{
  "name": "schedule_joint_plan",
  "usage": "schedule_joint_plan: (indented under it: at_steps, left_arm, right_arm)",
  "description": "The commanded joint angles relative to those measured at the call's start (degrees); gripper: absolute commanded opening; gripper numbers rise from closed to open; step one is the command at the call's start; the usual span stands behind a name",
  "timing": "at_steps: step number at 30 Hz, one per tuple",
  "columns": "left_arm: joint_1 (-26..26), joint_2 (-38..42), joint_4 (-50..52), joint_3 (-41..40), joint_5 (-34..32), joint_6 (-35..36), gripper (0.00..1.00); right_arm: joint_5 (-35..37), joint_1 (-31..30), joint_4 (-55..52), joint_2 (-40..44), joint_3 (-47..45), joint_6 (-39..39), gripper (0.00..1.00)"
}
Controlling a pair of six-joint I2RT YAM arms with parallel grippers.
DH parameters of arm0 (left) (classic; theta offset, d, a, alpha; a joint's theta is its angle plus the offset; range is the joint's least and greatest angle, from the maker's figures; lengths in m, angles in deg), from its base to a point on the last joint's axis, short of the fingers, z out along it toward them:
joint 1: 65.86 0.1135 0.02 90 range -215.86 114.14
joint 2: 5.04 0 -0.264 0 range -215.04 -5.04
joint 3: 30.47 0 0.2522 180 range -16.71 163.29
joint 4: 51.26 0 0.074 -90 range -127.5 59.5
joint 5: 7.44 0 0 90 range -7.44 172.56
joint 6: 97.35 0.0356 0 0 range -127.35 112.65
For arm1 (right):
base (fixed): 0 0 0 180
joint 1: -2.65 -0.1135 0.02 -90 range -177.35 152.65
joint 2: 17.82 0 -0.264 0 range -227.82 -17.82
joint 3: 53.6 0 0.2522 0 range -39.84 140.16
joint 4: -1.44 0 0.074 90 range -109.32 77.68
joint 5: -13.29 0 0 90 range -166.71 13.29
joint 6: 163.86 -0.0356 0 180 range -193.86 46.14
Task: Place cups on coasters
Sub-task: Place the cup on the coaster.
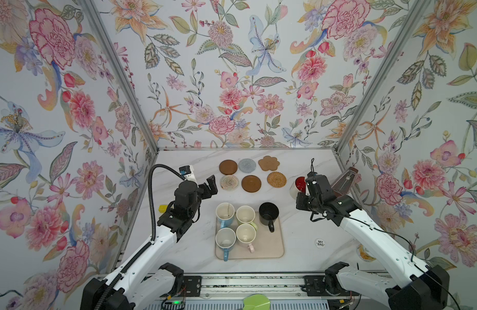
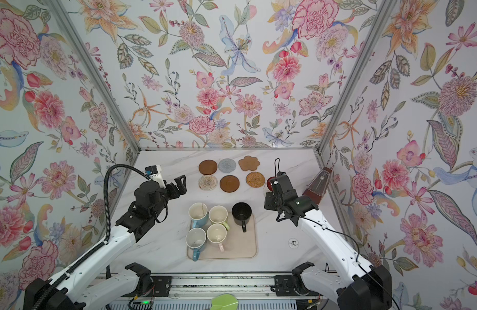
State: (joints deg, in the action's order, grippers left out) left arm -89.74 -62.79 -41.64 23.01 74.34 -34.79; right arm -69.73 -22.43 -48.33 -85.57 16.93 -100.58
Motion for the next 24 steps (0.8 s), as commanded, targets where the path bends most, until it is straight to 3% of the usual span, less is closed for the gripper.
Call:
schedule_joint_plan:
  at_steps: [1,11,24]
  left_arm:
    - [0.7,-0.6,0.7,1.1,-0.1,0.3,0.99]
    - [1.7,1.9,2.6,0.3,-1.3,0.6,0.99]
    - [2.4,2.9,3.7,0.7,-1.4,0.6,0.99]
  right_arm:
    - [-1.3,2.1,12.9,-6.0,5.9,5.2,0.00]
    - [-2.6,5.7,16.1,-25.4,20.8,10.9,0.00]
    - [-3.1,6.3,17.4,-41.1,33.4,13.5,0.00]
